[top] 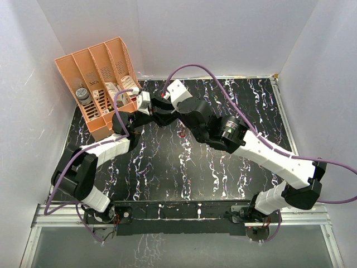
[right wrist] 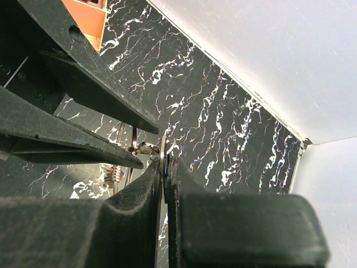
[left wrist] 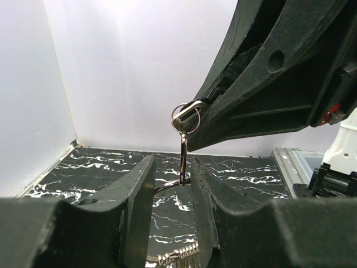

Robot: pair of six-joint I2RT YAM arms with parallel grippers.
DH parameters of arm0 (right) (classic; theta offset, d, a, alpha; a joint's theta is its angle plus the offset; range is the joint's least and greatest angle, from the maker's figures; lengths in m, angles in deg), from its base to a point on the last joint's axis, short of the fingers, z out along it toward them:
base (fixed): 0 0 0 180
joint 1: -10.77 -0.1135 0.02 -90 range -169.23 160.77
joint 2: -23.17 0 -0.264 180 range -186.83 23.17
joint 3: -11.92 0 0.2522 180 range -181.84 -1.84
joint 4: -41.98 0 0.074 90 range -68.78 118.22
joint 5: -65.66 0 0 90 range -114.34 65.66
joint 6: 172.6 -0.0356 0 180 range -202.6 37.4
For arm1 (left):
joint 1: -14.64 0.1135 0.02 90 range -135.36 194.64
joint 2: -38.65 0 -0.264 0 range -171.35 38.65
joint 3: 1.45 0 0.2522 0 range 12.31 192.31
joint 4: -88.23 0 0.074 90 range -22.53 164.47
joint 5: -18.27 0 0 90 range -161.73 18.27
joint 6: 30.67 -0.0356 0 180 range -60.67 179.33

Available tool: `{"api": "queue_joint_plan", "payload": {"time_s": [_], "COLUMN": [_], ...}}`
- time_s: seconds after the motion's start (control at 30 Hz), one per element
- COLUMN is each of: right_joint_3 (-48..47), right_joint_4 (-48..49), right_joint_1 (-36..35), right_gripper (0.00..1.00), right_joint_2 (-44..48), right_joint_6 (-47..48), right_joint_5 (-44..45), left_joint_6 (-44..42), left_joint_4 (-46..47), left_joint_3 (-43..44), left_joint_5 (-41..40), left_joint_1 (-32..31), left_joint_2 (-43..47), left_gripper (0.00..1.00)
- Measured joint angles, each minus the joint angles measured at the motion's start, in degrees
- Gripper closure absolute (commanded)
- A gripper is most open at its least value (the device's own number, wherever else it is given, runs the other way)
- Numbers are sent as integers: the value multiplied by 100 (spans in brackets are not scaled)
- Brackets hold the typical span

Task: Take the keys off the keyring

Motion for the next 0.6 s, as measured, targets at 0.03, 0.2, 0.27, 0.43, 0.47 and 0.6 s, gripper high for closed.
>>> {"api": "queue_joint_plan", "payload": {"time_s": [0.03,0.2,0.27,0.43,0.47,0.6], "right_joint_3": [13,37,42,44,44,44], "right_joint_4": [7,11,26,94,94,87], "right_joint_1": [0,0,0,0,0,0], "right_gripper": [100,100,100,100,100,100], "right_joint_2": [7,22,22,20,20,20], "right_joint_6": [2,44,61,85,87,109], "right_joint_5": [2,4,7,2,2,0], "left_joint_6": [74,485,636,990,1069,1335], "left_joint_4": [59,354,459,710,737,839], "left_joint_3": [24,221,258,367,415,546], "left_joint_5": [59,350,426,590,638,831], "left_joint_1": [11,35,35,37,37,46], "left_joint_2": [-35,-289,-354,-479,-520,-640], "left_gripper": [70,67,67,79,81,86]}}
